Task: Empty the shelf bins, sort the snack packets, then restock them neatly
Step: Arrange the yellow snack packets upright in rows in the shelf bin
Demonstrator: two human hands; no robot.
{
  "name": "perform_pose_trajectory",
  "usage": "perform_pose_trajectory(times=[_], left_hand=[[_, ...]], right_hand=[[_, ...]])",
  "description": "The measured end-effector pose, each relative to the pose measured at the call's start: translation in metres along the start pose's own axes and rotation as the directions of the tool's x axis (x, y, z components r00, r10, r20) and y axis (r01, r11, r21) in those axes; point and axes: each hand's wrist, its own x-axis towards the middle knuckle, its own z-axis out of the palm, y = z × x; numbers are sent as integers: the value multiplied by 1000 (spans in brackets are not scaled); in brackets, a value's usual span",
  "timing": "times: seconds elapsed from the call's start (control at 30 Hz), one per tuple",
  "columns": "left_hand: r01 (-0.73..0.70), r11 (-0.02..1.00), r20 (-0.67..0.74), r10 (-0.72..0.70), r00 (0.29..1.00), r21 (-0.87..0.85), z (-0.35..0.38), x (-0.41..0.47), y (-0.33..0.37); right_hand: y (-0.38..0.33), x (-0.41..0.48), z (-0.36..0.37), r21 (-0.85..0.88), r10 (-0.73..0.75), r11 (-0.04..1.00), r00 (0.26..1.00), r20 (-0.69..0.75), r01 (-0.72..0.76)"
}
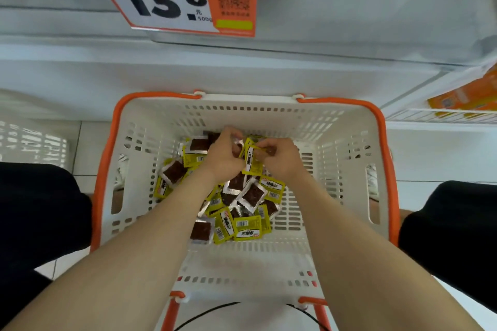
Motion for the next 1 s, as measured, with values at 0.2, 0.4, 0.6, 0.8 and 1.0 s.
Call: perform_pose_trajectory(times=[0.2, 0.4, 0.6, 0.8, 1.0], left_hand=[[90, 960, 24, -87, 996, -264, -14, -12, 11], [-17, 999, -112, 21, 993, 35, -21, -15, 6], [38, 999, -139, -32, 990, 36, -26, -22, -3], [-26, 994, -136, 41, 990, 109, -32, -27, -6], [71, 995, 72, -65, 995, -75, -36, -34, 16]], right_hand=[[-14, 1, 1, 120, 27, 993, 995, -95, -16], [-12, 2, 5, -531, -237, 840, 957, -168, 115], [-13, -1, 13, -692, -176, 717, 982, -69, 80], [-16, -10, -5, -293, -257, 931, 960, -109, 216], [-38, -22, -30, 17, -160, 987, 984, 85, 159]])
